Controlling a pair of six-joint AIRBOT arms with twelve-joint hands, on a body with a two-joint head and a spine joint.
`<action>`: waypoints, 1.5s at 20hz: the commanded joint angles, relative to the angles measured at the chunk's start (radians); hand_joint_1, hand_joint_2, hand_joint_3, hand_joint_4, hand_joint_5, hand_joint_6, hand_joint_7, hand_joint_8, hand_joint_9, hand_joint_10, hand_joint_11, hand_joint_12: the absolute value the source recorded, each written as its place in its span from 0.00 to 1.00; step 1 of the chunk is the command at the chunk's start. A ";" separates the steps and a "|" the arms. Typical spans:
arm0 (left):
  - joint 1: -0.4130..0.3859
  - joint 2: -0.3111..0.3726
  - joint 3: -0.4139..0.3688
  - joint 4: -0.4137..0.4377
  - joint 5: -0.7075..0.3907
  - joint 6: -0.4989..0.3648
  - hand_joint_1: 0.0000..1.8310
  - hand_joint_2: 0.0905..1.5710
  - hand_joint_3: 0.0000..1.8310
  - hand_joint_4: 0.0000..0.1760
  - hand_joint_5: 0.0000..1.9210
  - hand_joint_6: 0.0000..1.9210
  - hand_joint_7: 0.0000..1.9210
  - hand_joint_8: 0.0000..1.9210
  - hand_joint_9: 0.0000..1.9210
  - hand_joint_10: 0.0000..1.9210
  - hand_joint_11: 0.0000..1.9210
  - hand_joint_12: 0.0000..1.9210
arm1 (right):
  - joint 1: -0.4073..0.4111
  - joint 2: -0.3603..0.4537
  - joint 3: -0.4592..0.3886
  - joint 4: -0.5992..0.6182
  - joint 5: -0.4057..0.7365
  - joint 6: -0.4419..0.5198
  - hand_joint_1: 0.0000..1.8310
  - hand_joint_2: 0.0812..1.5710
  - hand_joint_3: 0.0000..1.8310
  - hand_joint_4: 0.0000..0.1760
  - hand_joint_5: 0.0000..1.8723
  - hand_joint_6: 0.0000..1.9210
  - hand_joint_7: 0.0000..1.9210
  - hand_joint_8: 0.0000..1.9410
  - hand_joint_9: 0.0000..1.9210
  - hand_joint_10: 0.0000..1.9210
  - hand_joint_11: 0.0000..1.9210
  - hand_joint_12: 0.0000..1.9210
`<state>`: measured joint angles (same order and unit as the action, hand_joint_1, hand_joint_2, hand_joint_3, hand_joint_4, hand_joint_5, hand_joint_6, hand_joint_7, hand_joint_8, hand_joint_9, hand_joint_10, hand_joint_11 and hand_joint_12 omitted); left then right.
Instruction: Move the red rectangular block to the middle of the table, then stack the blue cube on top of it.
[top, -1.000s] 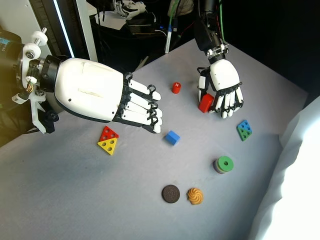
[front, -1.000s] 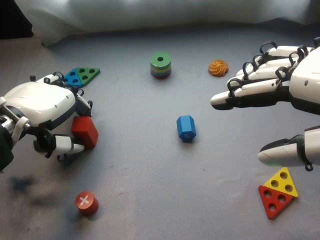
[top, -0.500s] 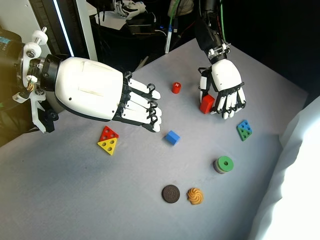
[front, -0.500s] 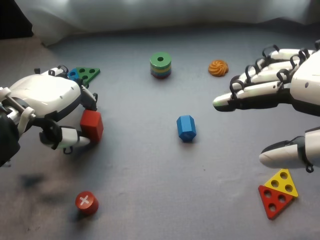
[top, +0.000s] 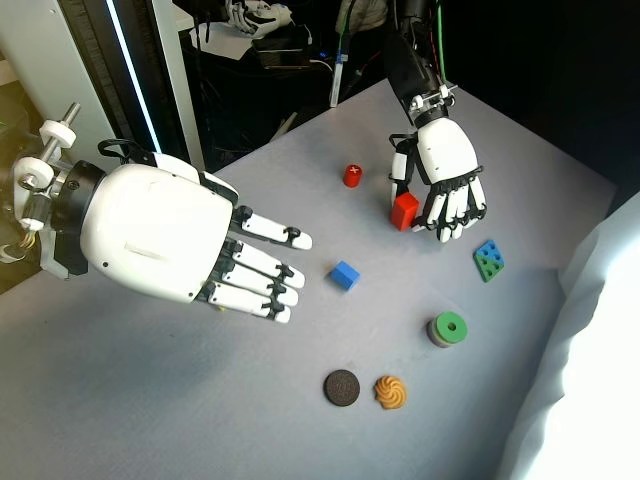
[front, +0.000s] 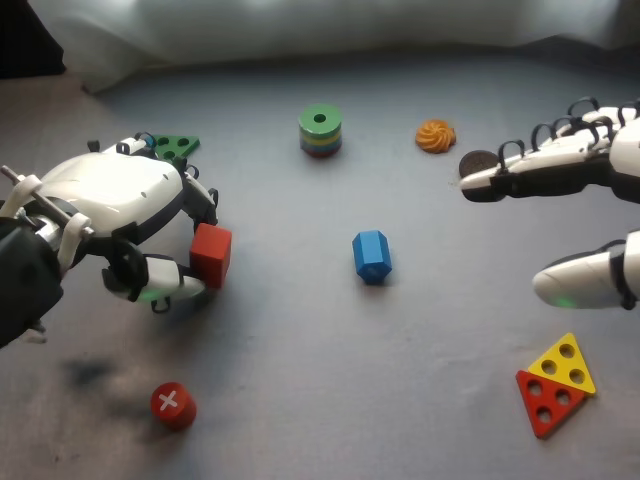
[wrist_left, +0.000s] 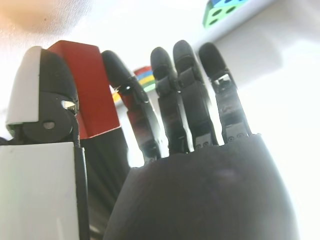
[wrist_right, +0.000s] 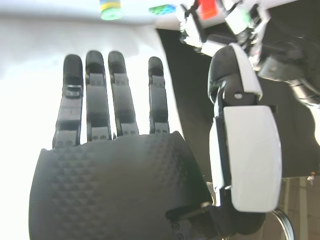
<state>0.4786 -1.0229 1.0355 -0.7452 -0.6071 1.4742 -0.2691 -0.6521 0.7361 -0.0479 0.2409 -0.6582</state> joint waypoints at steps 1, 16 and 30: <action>-0.012 0.009 0.002 0.023 -0.098 0.007 0.58 0.68 0.00 0.41 0.53 0.48 0.32 0.00 0.27 0.00 0.02 0.57 | 0.008 0.011 0.001 0.009 0.102 0.004 0.22 0.72 0.00 0.00 0.13 0.00 0.13 0.00 0.12 0.00 0.00 0.30; -0.078 -0.026 -0.051 -0.093 -0.106 0.087 0.59 0.67 0.00 0.23 0.54 0.46 0.32 0.00 0.27 0.00 0.03 0.58 | 0.008 0.008 -0.009 0.009 0.097 -0.035 0.22 0.72 0.00 0.00 0.17 0.00 0.16 0.00 0.15 0.00 0.00 0.37; -0.114 -0.105 -0.090 -0.180 -0.146 0.132 0.59 0.67 0.00 0.27 0.54 0.47 0.32 0.00 0.26 0.00 0.01 0.58 | 0.009 0.008 -0.010 0.009 0.091 -0.040 0.22 0.73 0.00 0.00 0.17 0.00 0.16 0.00 0.15 0.00 0.00 0.35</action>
<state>0.3748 -1.1366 0.9463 -0.9627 -0.6708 1.6062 -0.2691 -0.6540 0.7288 -0.0475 0.2302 -0.7017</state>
